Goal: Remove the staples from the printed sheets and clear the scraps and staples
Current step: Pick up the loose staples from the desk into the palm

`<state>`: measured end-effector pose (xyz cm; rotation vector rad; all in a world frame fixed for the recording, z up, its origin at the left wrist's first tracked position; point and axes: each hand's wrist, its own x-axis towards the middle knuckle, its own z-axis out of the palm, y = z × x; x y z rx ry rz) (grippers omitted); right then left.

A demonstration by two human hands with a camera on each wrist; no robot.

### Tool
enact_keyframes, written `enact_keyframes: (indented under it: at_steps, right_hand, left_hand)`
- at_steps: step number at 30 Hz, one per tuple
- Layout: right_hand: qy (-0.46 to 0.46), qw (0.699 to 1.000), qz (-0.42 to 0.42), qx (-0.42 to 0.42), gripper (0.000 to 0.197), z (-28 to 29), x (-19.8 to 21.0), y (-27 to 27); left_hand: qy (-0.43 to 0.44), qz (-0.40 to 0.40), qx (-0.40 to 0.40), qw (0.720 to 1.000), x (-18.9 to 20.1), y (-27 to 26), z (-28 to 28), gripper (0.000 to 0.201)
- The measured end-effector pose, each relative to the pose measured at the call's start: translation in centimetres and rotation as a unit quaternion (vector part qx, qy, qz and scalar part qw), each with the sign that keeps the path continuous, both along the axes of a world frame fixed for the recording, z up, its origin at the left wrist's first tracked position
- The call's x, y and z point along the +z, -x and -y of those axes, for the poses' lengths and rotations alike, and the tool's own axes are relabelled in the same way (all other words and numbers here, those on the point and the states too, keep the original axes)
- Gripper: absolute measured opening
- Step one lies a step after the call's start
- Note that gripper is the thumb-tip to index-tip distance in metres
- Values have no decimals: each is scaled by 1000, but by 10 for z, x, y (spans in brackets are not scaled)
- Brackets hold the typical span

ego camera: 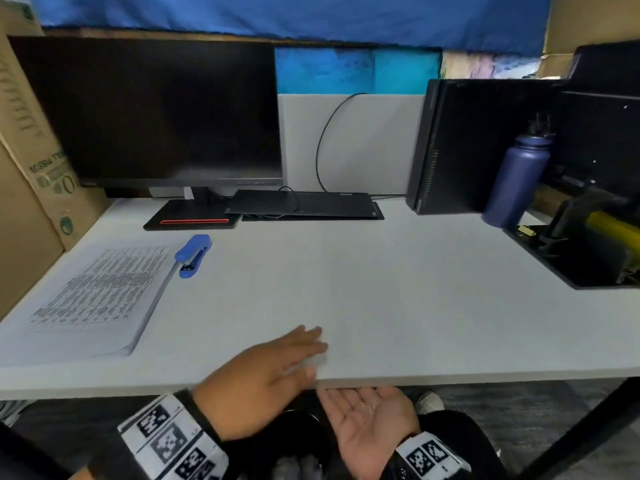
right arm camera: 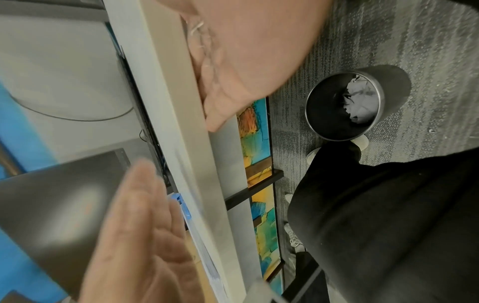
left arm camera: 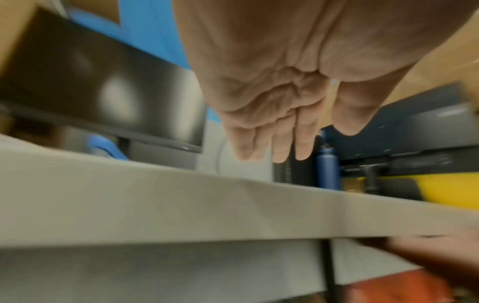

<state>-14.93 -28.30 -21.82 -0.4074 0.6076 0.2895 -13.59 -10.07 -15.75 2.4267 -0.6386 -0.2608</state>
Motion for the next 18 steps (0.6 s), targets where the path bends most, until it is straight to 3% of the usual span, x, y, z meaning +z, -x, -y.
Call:
enact_keyframes:
  at_steps: [3,6,10,13,15,18]
  right_hand:
    - [16,1000,-10,-8,45,3,-8,1]
    - [40,999,-26,15,40,4,-20,-1]
    - [133,982,-93,92,30,-3,-57,-23]
    - [207,957,-126,159,31,-7,-94,-55]
    - [242,942,-102,208,25,-11,-119,-79]
    - [360,882,-77,294,18,-22,-146,-106]
  left_hand:
    - [-84,55,124,987,-10,-16,-54,46]
    - [-130,64,179,973,-19,-19,-88,40]
    - [-167,81,196,963,-33,-19,-105,70]
    - [-188,121,217,950,-36,-27,-112,68]
    - [-180,106,228,951,-38,-31,-114,71]
    - [-186,94,225,952,-44,-36,-115,83]
